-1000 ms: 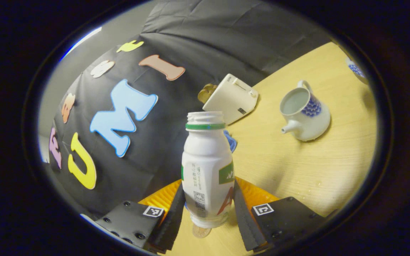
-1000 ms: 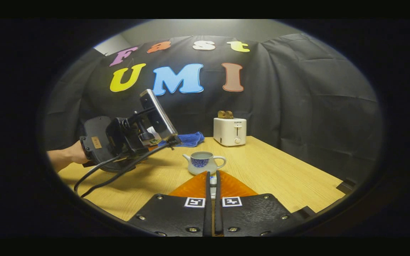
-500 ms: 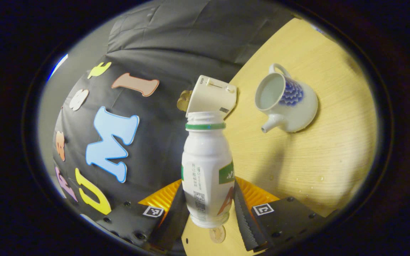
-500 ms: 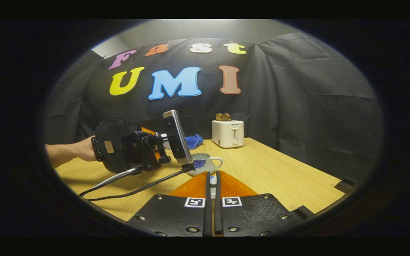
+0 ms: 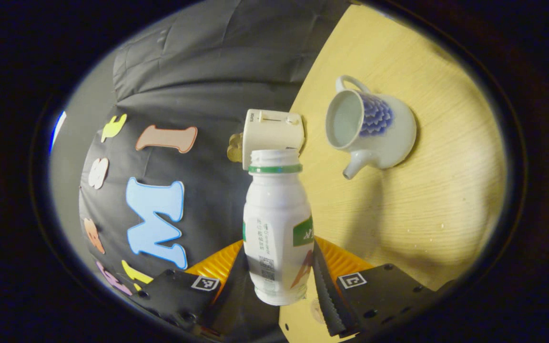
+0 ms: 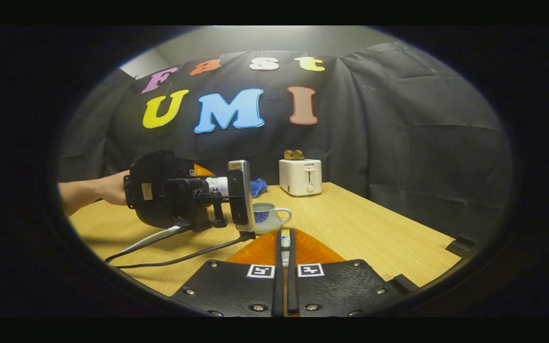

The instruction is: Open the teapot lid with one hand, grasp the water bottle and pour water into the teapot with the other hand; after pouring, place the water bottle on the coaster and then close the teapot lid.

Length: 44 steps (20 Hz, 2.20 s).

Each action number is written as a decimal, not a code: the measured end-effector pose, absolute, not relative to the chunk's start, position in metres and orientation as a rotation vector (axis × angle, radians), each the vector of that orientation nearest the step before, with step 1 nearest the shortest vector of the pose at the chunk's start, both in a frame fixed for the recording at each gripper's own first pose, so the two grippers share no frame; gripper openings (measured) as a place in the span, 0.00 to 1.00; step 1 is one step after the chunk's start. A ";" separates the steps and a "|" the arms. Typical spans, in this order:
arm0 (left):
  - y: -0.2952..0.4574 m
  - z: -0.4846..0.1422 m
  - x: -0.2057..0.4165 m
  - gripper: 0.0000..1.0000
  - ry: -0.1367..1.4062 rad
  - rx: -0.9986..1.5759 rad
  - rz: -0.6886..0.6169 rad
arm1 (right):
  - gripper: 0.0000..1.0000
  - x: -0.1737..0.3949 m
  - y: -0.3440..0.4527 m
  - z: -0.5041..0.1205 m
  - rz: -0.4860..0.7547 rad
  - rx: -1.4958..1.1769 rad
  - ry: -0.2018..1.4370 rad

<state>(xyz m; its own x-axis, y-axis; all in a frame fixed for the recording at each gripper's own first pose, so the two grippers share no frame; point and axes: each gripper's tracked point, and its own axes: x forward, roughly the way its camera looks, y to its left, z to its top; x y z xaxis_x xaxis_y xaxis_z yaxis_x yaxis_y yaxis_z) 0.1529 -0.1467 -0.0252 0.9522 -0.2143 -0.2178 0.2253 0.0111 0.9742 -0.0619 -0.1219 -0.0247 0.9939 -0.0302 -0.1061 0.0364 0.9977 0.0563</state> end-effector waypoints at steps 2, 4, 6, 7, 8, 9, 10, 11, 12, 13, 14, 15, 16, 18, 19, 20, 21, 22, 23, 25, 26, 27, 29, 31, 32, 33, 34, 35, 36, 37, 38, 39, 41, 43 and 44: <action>-0.149 -0.024 0.151 0.76 0.008 1.553 -0.349 | 0.04 -0.062 -0.123 -0.026 -0.036 0.063 0.109; -0.152 -0.022 0.151 0.82 -0.002 1.586 -0.354 | 0.04 -0.061 -0.123 -0.027 -0.035 0.066 0.112; -0.156 -0.021 0.149 0.76 -0.011 1.606 -0.362 | 0.04 -0.062 -0.124 -0.026 -0.036 0.065 0.110; -0.157 -0.020 0.149 0.73 -0.017 1.618 -0.363 | 0.04 -0.061 -0.124 -0.028 -0.035 0.062 0.115; -0.158 -0.018 0.150 0.70 -0.025 1.633 -0.362 | 0.04 -0.061 -0.124 -0.029 -0.033 0.062 0.118; -0.159 -0.018 0.151 0.76 -0.028 1.645 -0.361 | 0.00 -0.062 -0.124 -0.030 -0.033 0.064 0.118; -0.158 -0.019 0.153 0.82 -0.027 1.652 -0.363 | 0.04 -0.062 -0.125 -0.029 -0.034 0.066 0.119; -0.158 -0.019 0.152 0.82 -0.026 1.658 -0.366 | 0.04 -0.061 -0.125 -0.029 -0.035 0.067 0.117; -0.159 -0.018 0.153 0.82 -0.027 1.665 -0.366 | 0.04 -0.062 -0.125 -0.029 -0.036 0.068 0.118; -0.160 -0.018 0.154 0.82 -0.027 1.676 -0.366 | 0.04 -0.061 -0.125 -0.029 -0.036 0.070 0.118; -0.160 -0.018 0.154 0.76 -0.032 1.690 -0.366 | 0.04 -0.062 -0.125 -0.030 -0.035 0.070 0.119; -0.162 -0.017 0.154 0.82 -0.038 1.703 -0.366 | 0.03 -0.062 -0.126 -0.030 -0.036 0.070 0.120; -0.163 -0.017 0.154 0.82 -0.041 1.714 -0.369 | 0.03 -0.062 -0.127 -0.030 -0.036 0.070 0.120; -0.166 -0.015 0.155 0.82 -0.054 1.728 -0.372 | 0.00 -0.063 -0.128 -0.028 -0.041 0.077 0.112; -0.167 -0.015 0.155 0.76 -0.058 1.736 -0.372 | 0.03 -0.063 -0.129 -0.029 -0.044 0.074 0.111; -0.168 -0.014 0.155 0.76 -0.062 1.741 -0.373 | 0.03 -0.062 -0.130 -0.029 -0.046 0.072 0.111; -0.168 -0.014 0.155 0.76 -0.064 1.750 -0.372 | 0.03 -0.063 -0.130 -0.029 -0.043 0.072 0.112; -0.168 -0.013 0.155 0.76 -0.068 1.760 -0.370 | 0.03 -0.063 -0.129 -0.029 -0.042 0.073 0.113; -0.169 -0.012 0.155 0.76 -0.072 1.769 -0.370 | 0.00 -0.063 -0.130 -0.029 -0.042 0.073 0.113; -0.170 -0.011 0.155 0.76 -0.073 1.779 -0.372 | 0.00 -0.063 -0.131 -0.028 -0.042 0.074 0.112; -0.170 -0.010 0.155 0.76 -0.074 1.783 -0.372 | 0.03 -0.062 -0.131 -0.027 -0.042 0.075 0.110; -0.170 -0.010 0.155 0.76 -0.076 1.786 -0.373 | 0.04 -0.062 -0.131 -0.027 -0.042 0.076 0.109; -0.170 -0.009 0.156 0.76 -0.078 1.795 -0.370 | 0.03 -0.062 -0.131 -0.027 -0.040 0.078 0.108; -0.170 -0.008 0.156 0.76 -0.082 1.806 -0.364 | 0.03 -0.062 -0.131 -0.027 -0.038 0.078 0.106; -0.170 -0.006 0.156 0.76 -0.084 1.815 -0.361 | 0.04 -0.062 -0.132 -0.025 -0.037 0.077 0.105; -0.170 -0.006 0.156 0.76 -0.085 1.821 -0.360 | 0.03 -0.062 -0.131 -0.025 -0.036 0.077 0.104; -0.169 -0.006 0.156 0.80 -0.084 1.825 -0.361 | 0.04 -0.061 -0.131 -0.025 -0.036 0.076 0.103; -0.170 -0.005 0.156 0.78 -0.085 1.829 -0.363 | 0.03 -0.061 -0.132 -0.025 -0.038 0.077 0.101; -0.170 -0.005 0.156 0.76 -0.087 1.833 -0.363 | 0.03 -0.061 -0.133 -0.023 -0.040 0.081 0.098; -0.171 -0.005 0.155 0.76 -0.089 1.839 -0.364 | 0.03 -0.062 -0.134 -0.023 -0.040 0.083 0.097; -0.172 -0.004 0.155 0.76 -0.093 1.842 -0.365 | 0.03 -0.062 -0.134 -0.023 -0.039 0.086 0.096; -0.173 -0.004 0.155 0.76 -0.098 1.843 -0.364 | 0.04 -0.062 -0.134 -0.023 -0.039 0.086 0.096; -0.175 -0.002 0.154 0.76 -0.107 1.851 -0.359 | 0.03 -0.063 -0.134 -0.023 -0.038 0.087 0.094; -0.176 -0.002 0.153 0.76 -0.110 1.857 -0.360 | 0.03 -0.063 -0.135 -0.024 -0.040 0.086 0.094; -0.175 -0.002 0.154 0.76 -0.108 1.861 -0.360 | 0.03 -0.064 -0.136 -0.024 -0.041 0.088 0.093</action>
<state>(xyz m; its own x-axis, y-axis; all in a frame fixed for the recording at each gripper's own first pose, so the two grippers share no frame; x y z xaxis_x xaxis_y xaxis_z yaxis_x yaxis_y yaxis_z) 0.1535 -0.1754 -0.0015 0.9481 -0.2533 -0.1923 0.1061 -0.3180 0.9421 -0.0637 -0.1358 -0.0238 0.9948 -0.0370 -0.0950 0.0452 0.9952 0.0863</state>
